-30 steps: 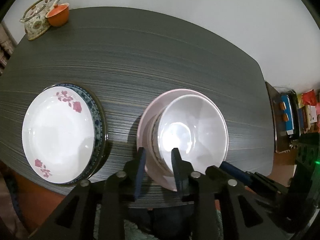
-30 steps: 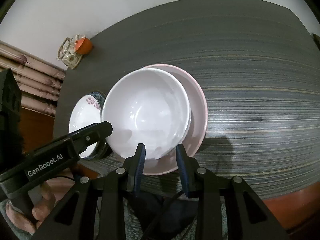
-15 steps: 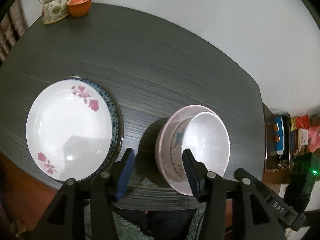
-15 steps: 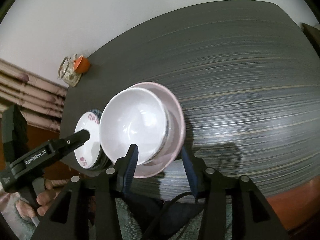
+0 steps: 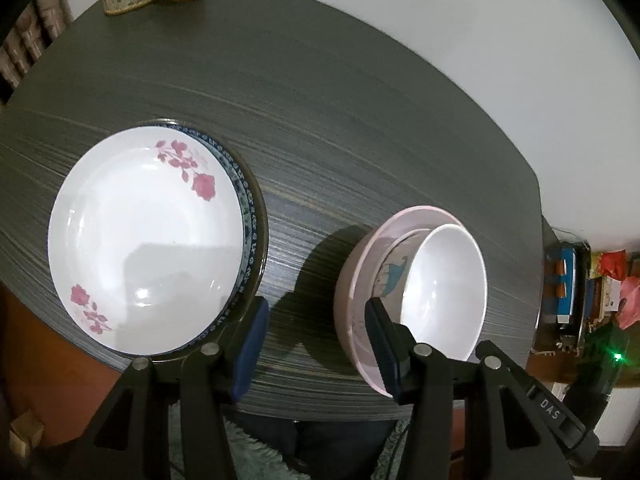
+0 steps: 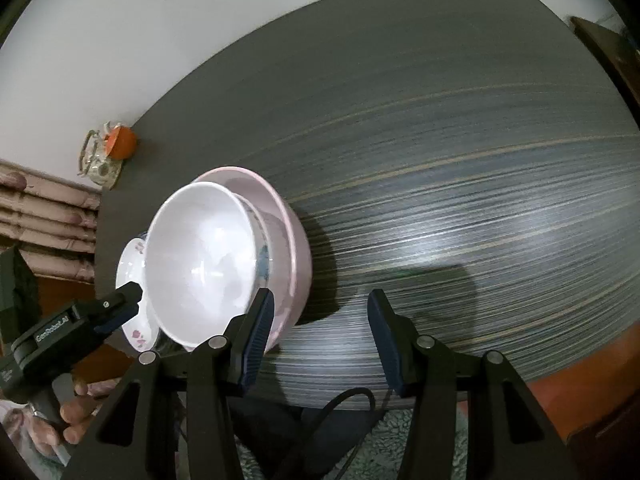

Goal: Organize plates and bowls
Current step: 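Grip the rim of the nested bowl stack with the right tool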

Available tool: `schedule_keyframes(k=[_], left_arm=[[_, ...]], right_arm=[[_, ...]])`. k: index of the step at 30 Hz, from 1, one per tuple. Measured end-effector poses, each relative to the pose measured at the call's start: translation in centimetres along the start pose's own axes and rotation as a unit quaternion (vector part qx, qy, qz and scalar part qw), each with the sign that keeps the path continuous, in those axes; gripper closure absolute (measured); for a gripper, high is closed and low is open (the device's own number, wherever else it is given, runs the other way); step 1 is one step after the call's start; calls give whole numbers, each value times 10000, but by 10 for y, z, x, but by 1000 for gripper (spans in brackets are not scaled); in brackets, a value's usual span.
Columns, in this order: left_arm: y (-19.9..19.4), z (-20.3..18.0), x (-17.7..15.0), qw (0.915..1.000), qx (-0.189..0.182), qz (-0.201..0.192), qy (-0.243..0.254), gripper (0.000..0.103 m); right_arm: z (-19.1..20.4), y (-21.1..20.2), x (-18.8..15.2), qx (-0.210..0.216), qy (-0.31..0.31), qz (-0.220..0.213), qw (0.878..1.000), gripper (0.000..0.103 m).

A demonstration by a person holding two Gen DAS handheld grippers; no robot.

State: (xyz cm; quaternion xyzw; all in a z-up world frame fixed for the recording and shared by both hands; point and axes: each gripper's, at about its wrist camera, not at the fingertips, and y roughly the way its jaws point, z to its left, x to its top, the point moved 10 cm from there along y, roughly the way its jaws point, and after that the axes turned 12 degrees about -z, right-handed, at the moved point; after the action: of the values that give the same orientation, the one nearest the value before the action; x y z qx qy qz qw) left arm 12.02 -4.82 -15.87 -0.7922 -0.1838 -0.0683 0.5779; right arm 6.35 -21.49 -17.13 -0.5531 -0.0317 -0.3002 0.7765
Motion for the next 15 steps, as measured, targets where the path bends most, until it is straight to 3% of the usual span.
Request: schedule_keyframes(k=[5,15], left_arm=[[7,0,-2,10000,42,45,11,52],[25,-3,-5,9996,176,171,162,54]], right_arm=[[0,6,-1,52,-5,87,9999,56],[-1,20,-1,-229,-133,139,9996,56]])
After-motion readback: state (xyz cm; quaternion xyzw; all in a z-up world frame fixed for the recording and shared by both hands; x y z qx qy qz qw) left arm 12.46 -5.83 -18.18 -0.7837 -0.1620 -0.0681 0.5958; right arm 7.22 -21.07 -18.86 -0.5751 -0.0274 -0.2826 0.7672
